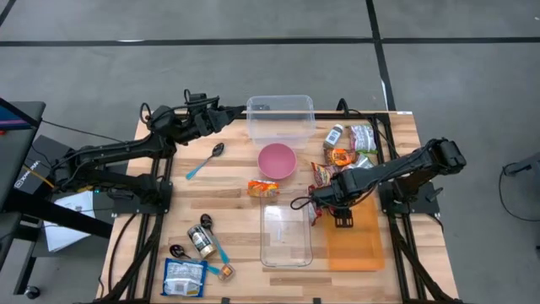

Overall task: Pick & Place Food Item
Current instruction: Put the red seasoning can into the orange bin

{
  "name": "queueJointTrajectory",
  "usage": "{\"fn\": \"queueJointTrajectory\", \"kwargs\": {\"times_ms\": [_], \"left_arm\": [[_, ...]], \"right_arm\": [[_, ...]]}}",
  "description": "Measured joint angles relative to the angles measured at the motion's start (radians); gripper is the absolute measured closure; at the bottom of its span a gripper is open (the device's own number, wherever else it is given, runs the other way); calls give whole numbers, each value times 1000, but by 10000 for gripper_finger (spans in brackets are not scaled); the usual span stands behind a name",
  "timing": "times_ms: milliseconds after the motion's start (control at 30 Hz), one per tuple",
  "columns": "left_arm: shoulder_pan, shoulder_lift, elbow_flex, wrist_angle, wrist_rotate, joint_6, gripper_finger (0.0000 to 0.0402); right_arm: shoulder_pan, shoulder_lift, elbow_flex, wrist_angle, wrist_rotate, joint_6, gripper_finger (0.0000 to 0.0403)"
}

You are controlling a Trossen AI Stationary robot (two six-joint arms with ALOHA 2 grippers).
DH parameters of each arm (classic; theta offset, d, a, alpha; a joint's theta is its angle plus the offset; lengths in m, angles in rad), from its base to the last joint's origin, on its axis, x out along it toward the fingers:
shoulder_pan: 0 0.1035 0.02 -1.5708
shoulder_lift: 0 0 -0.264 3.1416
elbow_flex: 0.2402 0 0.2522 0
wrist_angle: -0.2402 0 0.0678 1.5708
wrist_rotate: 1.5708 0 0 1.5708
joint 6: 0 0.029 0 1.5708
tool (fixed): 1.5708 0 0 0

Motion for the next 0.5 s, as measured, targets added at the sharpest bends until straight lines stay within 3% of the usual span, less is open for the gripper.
{"fn": "queueJointTrajectory", "kwargs": {"times_ms": [500], "left_arm": [[0, 0, 0, 0, 8, 8, 147]], "right_arm": [[-2, -58, 3, 3, -43, 17, 158]]}}
